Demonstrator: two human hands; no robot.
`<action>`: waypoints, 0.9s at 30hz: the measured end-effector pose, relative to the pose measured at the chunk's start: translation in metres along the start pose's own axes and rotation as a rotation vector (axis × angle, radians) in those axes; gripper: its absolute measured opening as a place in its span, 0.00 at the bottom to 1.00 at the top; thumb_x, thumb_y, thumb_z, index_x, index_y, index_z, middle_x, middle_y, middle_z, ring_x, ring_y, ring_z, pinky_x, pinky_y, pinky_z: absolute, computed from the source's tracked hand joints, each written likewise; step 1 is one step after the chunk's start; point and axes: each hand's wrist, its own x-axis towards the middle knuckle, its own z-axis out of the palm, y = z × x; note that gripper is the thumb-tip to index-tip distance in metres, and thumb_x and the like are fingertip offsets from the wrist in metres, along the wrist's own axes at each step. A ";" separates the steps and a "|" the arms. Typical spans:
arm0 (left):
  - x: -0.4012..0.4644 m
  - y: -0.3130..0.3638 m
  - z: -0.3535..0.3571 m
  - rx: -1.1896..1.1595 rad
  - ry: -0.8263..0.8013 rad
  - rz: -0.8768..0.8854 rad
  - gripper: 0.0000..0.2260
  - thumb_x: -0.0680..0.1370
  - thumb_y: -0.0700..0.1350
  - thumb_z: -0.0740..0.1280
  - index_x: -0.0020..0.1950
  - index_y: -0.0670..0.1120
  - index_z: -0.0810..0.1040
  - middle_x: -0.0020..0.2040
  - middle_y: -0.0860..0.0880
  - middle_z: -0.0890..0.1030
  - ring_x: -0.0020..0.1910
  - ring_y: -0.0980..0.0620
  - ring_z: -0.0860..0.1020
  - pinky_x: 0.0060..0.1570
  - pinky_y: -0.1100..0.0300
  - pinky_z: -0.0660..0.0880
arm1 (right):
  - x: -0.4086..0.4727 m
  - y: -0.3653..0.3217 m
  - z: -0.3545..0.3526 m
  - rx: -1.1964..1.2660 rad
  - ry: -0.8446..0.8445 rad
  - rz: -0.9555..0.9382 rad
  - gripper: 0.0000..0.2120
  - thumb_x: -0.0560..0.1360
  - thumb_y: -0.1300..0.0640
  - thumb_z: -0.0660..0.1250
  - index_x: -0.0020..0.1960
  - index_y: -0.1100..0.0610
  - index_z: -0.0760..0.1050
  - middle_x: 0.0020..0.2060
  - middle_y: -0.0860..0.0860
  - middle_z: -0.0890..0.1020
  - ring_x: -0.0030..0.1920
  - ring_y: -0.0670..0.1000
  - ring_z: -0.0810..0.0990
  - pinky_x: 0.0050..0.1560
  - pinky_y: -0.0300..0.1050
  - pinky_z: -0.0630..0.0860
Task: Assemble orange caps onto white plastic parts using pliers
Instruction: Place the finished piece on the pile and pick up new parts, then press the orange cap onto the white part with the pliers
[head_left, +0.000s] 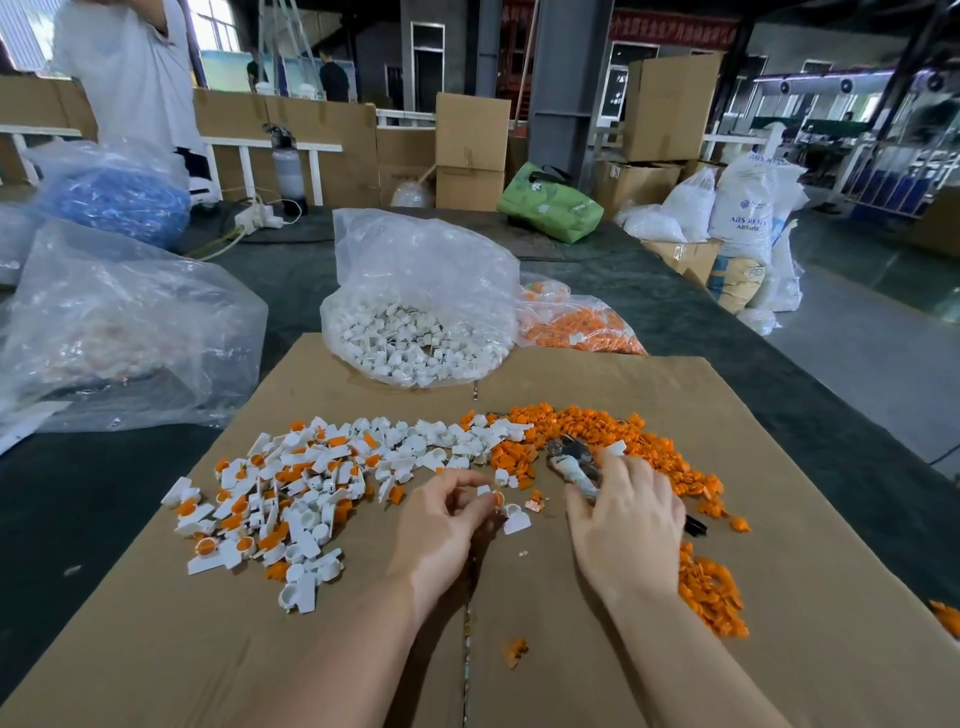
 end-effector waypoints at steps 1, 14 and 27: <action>0.000 0.000 0.000 0.012 0.001 0.000 0.06 0.77 0.39 0.68 0.47 0.51 0.79 0.36 0.43 0.76 0.35 0.55 0.77 0.34 0.73 0.72 | 0.005 0.004 -0.003 -0.120 -0.096 0.076 0.28 0.77 0.40 0.58 0.72 0.54 0.62 0.65 0.52 0.71 0.66 0.54 0.66 0.68 0.54 0.59; 0.005 0.004 0.002 -0.127 0.048 -0.101 0.04 0.77 0.37 0.67 0.49 0.45 0.79 0.35 0.46 0.80 0.30 0.60 0.78 0.32 0.72 0.73 | 0.024 0.006 -0.019 -0.215 -0.360 0.098 0.25 0.77 0.42 0.56 0.66 0.58 0.65 0.63 0.56 0.70 0.63 0.57 0.67 0.62 0.51 0.66; 0.023 0.026 -0.011 -0.415 0.156 -0.235 0.05 0.77 0.34 0.65 0.52 0.39 0.77 0.30 0.44 0.77 0.24 0.55 0.74 0.24 0.66 0.73 | 0.018 -0.031 -0.048 0.675 -0.903 0.192 0.09 0.72 0.53 0.62 0.38 0.58 0.72 0.32 0.56 0.75 0.34 0.54 0.73 0.38 0.47 0.68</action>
